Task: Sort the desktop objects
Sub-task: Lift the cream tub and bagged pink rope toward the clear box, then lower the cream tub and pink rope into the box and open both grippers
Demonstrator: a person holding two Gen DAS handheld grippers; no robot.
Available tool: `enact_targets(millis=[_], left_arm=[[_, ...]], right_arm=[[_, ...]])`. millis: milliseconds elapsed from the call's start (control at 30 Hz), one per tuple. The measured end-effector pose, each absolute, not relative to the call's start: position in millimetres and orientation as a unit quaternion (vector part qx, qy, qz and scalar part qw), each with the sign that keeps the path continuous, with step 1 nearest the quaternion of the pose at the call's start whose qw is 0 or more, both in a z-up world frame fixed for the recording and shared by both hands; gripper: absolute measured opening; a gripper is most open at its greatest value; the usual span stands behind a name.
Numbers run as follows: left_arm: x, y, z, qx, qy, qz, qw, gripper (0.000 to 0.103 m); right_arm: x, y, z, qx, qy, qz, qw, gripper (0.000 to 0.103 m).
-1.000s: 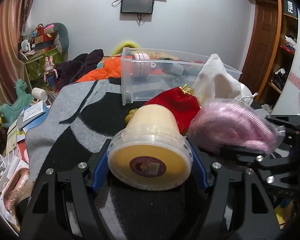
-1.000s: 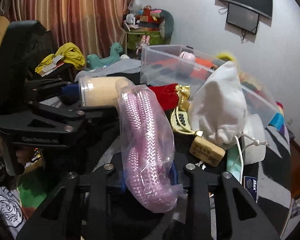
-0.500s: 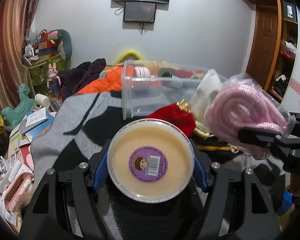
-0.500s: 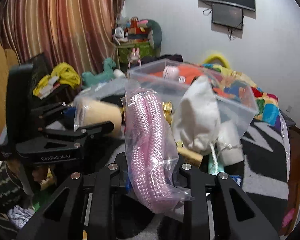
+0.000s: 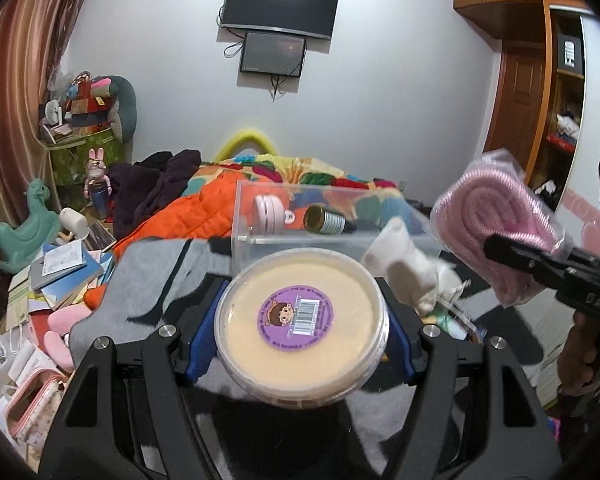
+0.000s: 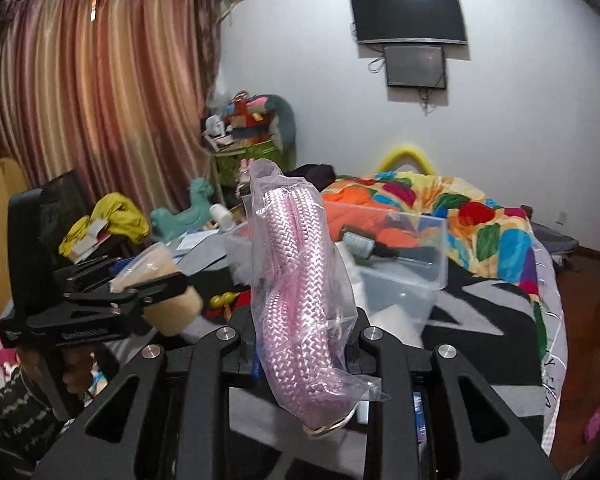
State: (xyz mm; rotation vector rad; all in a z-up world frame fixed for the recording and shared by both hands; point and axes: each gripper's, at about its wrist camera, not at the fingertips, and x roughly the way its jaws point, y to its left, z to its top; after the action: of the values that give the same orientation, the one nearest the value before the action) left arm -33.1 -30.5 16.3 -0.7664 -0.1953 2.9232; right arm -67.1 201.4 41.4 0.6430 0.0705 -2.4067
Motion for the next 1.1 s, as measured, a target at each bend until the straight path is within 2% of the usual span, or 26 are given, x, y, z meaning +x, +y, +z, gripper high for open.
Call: enact_targets(millis=[433, 767, 900, 1100], left_arm=[[-87, -28, 42, -0.235, -0.052, 0.969, 0.054, 0.069], [-151, -28, 31, -0.261, -0.064, 0.962, 0.043, 0.069], [-167, -24, 23, -0.255, -0.057, 0.965, 0.020, 0.069], [-173, -21, 15, -0.242, -0.045, 0.969, 0.020, 0.069]], right_arm=[[-129, 231, 39, 0.254, -0.066, -0.931, 0.253, 0.023], [-176, 210, 33, 0.263, -0.059, -0.935, 0.230, 0.023], [-189, 204, 21, 0.274, -0.081, -0.930, 0.231, 0.024], [-191, 185, 17, 0.259, -0.050, -0.939, 0.219, 0.024]])
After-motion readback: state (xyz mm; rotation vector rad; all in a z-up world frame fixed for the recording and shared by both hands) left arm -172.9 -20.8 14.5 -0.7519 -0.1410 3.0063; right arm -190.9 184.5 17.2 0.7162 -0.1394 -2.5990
